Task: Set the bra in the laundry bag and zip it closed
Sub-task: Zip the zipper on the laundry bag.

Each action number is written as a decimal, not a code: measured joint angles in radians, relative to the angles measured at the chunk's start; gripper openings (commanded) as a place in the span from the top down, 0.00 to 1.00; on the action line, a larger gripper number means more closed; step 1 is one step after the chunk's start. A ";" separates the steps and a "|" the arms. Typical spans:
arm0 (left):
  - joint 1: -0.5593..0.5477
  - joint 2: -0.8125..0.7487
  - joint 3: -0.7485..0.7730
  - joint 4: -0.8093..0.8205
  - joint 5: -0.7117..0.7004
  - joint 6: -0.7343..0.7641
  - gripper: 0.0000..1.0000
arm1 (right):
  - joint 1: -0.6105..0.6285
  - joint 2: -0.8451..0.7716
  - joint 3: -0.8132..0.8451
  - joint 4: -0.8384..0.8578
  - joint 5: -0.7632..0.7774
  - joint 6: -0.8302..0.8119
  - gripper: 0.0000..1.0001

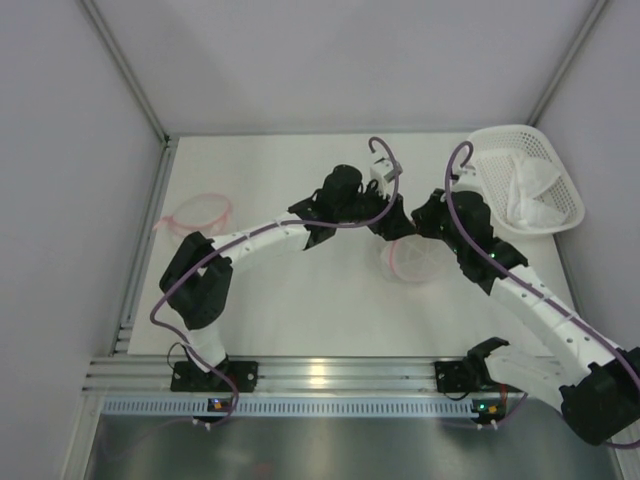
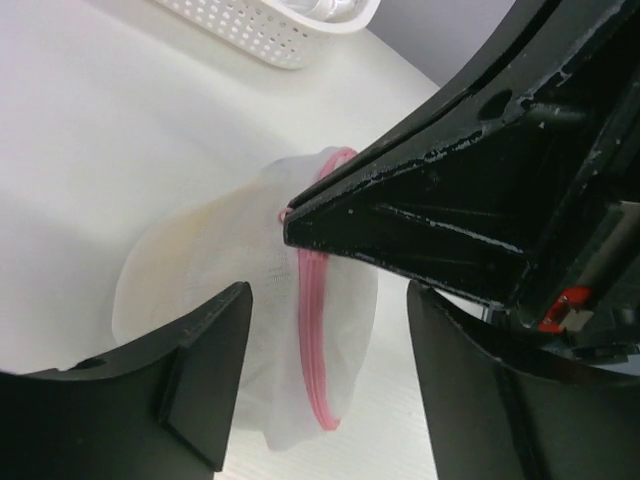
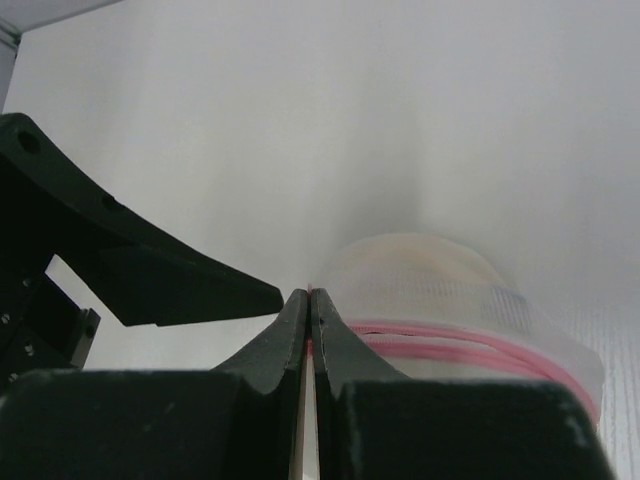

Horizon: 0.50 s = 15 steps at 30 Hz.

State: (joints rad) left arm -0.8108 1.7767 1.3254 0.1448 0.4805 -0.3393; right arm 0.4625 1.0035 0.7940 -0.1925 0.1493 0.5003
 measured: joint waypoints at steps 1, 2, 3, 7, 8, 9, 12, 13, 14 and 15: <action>-0.005 0.015 0.016 0.002 0.000 0.008 0.38 | 0.000 0.000 0.000 0.000 0.004 0.001 1.00; -0.009 0.029 0.024 0.003 0.001 0.015 0.50 | 0.000 -0.001 0.000 0.001 0.007 0.002 1.00; -0.013 0.042 0.032 0.003 0.001 0.019 0.51 | 0.000 -0.001 0.000 0.000 0.007 0.003 1.00; -0.026 0.099 0.050 0.003 0.010 0.031 0.54 | 0.000 -0.003 0.000 -0.006 0.016 0.010 1.00; -0.027 0.107 0.050 0.003 0.011 0.032 0.63 | 0.001 -0.005 0.000 -0.011 0.019 0.010 1.00; -0.028 0.112 0.049 0.004 0.013 0.031 0.85 | 0.002 -0.008 0.000 -0.015 0.021 0.010 1.00; -0.029 0.113 0.039 0.020 0.025 0.033 1.00 | 0.002 -0.016 0.000 -0.023 0.027 0.010 1.00; -0.029 0.111 0.031 0.034 0.027 0.034 1.00 | 0.002 -0.017 0.000 -0.023 0.031 0.010 1.00; -0.029 0.108 0.019 0.050 0.027 0.034 1.00 | 0.002 -0.017 0.000 -0.026 0.035 0.009 1.00; -0.029 0.102 -0.004 0.077 0.026 0.033 1.00 | 0.002 -0.017 0.000 -0.031 0.040 0.009 1.00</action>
State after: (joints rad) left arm -0.8394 1.8790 1.3216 0.2222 0.5068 -0.3061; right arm 0.4644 0.9863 0.7937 -0.2234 0.1890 0.5091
